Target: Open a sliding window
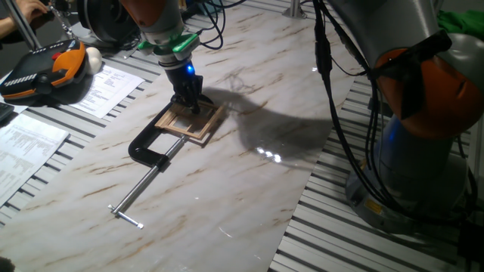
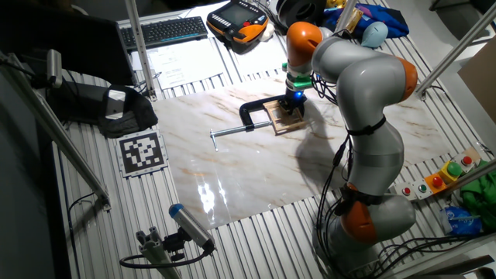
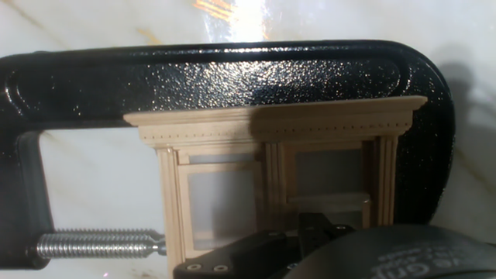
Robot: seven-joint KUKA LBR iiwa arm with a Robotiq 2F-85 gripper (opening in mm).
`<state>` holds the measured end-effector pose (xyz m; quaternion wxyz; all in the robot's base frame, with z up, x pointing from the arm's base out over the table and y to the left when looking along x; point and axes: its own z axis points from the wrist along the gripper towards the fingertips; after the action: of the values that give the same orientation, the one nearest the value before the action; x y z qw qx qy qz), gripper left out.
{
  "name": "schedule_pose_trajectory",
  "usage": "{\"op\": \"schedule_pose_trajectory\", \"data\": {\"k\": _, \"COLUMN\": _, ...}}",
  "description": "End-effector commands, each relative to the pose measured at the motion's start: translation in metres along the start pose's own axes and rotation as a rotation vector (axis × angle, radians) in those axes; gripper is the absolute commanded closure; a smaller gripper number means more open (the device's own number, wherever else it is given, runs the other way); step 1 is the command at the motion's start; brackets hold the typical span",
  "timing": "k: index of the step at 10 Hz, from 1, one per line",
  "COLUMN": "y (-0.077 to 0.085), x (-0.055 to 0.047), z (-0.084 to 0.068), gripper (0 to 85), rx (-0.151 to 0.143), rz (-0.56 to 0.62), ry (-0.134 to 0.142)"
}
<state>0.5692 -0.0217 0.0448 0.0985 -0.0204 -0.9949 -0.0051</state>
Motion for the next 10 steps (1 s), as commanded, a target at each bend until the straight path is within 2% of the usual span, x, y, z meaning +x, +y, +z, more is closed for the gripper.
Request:
{"op": "schedule_pose_trajectory", "data": {"k": 1, "y": 0.0001, "x": -0.0006, "z": -0.0001, "gripper": 85.0, "rx": 0.001, "rz": -0.002, "ry": 0.0}}
{"op": "schedule_pose_trajectory", "data": {"k": 10, "y": 0.0009, "x": -0.0028, "z": -0.0007, "gripper": 85.0, "rx": 0.004, "rz": -0.004, "ry": -0.003}}
